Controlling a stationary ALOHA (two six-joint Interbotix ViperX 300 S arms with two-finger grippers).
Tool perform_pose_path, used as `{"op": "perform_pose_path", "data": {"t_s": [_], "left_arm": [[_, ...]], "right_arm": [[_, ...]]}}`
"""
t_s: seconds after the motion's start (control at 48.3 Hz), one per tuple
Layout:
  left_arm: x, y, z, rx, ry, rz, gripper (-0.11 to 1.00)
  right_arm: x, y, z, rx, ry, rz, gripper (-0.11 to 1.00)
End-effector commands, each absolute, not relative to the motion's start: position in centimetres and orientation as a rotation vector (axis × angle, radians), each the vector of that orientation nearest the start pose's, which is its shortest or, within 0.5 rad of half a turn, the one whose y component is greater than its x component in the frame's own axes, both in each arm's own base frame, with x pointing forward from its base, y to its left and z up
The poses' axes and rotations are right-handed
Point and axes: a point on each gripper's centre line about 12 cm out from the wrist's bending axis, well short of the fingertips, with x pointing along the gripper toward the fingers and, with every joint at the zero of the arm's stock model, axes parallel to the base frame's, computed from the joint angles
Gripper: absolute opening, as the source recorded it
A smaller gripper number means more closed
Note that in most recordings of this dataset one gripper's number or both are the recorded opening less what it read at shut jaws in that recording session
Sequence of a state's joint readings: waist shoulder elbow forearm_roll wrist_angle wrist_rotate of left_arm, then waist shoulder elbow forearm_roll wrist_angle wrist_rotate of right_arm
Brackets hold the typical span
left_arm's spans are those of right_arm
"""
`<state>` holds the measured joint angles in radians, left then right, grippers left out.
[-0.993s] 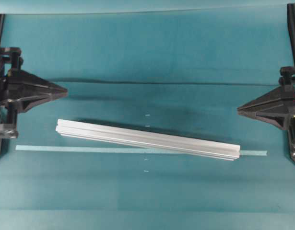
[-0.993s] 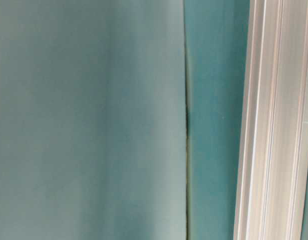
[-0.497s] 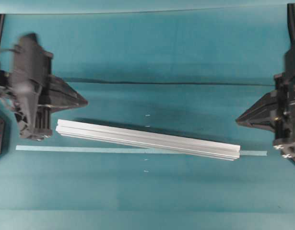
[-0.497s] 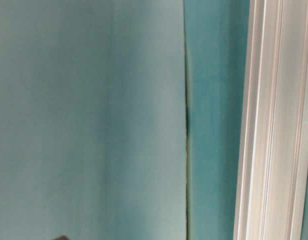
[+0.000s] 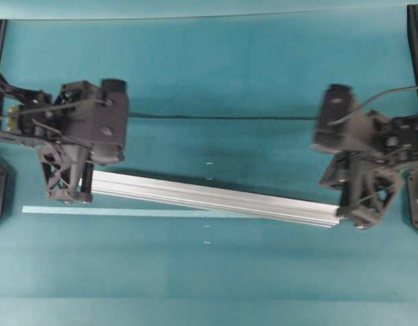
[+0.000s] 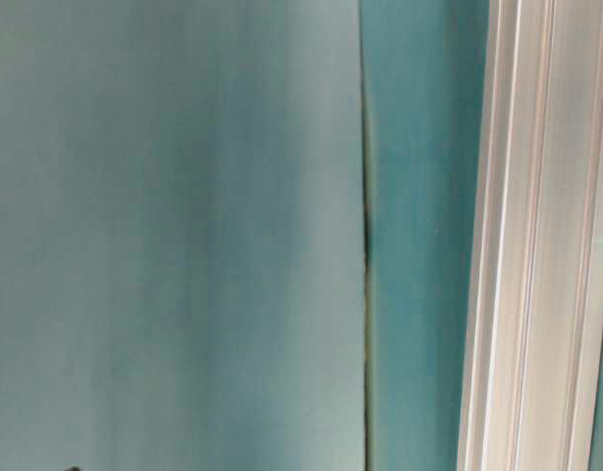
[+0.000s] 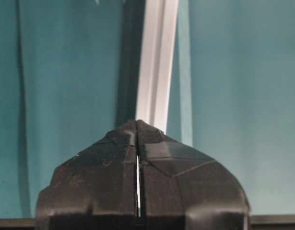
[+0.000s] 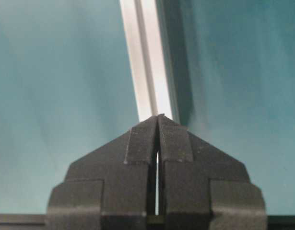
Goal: Lift the metal rail with both hands.
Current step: 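Lower both open grippers over the rail near each end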
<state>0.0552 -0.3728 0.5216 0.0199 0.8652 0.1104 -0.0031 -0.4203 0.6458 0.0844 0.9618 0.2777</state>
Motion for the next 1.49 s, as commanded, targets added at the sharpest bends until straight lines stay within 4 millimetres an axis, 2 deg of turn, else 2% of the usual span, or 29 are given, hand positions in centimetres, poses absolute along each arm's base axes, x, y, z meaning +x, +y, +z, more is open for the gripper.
{"op": "perform_pose_path", "data": {"t_s": [0.0, 0.228, 0.393, 0.476, 0.538, 0.642, 0.745, 0.828, 0.911, 0.973, 1.242, 1.469], "left_arm": [[30.8, 1.9, 28.8, 0.1, 1.023, 0.0, -0.05], [31.4, 1.2, 26.3, 0.133, 1.125, -0.044, -0.01], [31.8, 1.2, 26.1, 0.123, 1.127, -0.039, 0.04], [31.9, 1.0, 26.1, 0.125, 1.119, -0.043, 0.11], [31.8, 1.0, 26.0, 0.126, 1.119, -0.044, 0.22], [31.7, 1.0, 25.6, 0.13, 1.126, -0.046, 0.53], [31.7, 0.9, 25.1, 0.119, 1.143, -0.042, 0.83], [31.7, 0.9, 24.6, 0.114, 1.156, -0.041, 0.98], [31.8, 0.8, 24.4, 0.114, 1.16, -0.044, 0.98], [31.8, 0.7, 24.2, 0.114, 1.166, -0.045, 0.96], [32.2, 0.7, 23.0, 0.12, 1.206, -0.053, 0.96], [33.1, 0.8, 21.0, 0.105, 1.204, -0.044, 0.96]], "right_arm": [[28.2, 0.7, 24.6, 0.314, 1.244, -0.144, -0.02], [30.4, 0.5, 23.3, 0.282, 1.33, -0.162, -0.02], [31.2, 0.5, 22.8, 0.254, 1.342, -0.142, 0.01], [31.3, 0.5, 22.7, 0.222, 1.348, -0.114, 0.04], [31.4, 0.6, 22.6, 0.21, 1.347, -0.099, 0.08], [31.5, 0.7, 22.5, 0.217, 1.342, -0.095, 0.23], [31.6, 0.8, 22.5, 0.22, 1.326, -0.093, 0.51], [31.9, 0.9, 22.4, 0.205, 1.306, -0.082, 0.77], [32.1, 1.0, 22.2, 0.21, 1.278, -0.079, 0.94], [32.1, 1.0, 22.0, 0.215, 1.272, -0.079, 1.0], [31.9, 1.9, 21.5, 0.228, 1.27, -0.058, 1.0], [31.7, 2.5, 19.6, 0.239, 1.266, -0.051, 1.0]]}}
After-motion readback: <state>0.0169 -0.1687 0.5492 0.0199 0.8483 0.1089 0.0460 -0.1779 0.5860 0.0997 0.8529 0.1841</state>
